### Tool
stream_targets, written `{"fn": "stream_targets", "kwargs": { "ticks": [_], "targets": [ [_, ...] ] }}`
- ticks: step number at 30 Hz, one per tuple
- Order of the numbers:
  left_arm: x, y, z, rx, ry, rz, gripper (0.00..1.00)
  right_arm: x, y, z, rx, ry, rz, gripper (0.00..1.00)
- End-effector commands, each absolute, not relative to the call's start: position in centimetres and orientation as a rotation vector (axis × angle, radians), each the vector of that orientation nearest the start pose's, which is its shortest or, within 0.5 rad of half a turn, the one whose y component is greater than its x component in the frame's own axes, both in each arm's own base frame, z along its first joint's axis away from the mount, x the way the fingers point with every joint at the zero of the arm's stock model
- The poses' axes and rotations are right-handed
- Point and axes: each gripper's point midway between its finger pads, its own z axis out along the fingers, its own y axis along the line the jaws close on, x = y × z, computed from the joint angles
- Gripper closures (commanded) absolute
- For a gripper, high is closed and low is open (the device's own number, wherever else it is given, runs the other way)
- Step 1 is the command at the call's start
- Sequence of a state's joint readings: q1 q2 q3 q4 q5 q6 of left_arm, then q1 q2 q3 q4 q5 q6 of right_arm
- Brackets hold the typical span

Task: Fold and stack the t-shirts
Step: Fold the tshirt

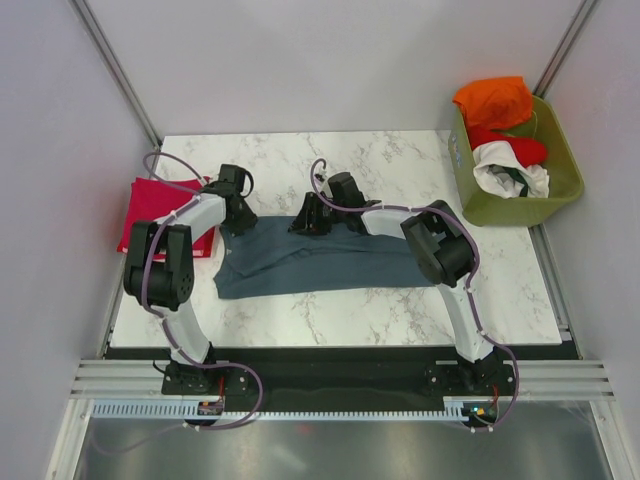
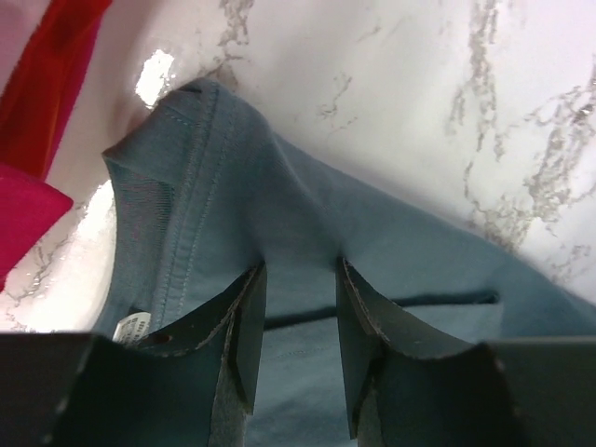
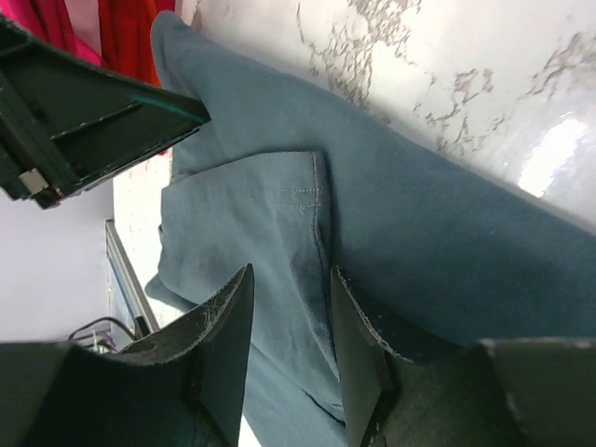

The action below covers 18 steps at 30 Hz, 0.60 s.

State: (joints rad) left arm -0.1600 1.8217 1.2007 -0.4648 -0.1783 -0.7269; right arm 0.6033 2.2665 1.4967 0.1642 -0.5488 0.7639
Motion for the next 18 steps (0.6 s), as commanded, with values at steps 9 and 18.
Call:
{"fn": "stream_targets", "kwargs": {
  "ticks": [9,18],
  "targets": [
    [41.2,-4.6,3.7,-0.877,2.494,0.022,0.56,37.3,42.3,6.0,-0.254,2.374,1.484,0.78],
    [41.2,-4.0,3.7,-0.87,2.496,0.05,0.56,34.2,40.8,7.3,-0.264,2.365,1.541,1.0]
  ]
}}
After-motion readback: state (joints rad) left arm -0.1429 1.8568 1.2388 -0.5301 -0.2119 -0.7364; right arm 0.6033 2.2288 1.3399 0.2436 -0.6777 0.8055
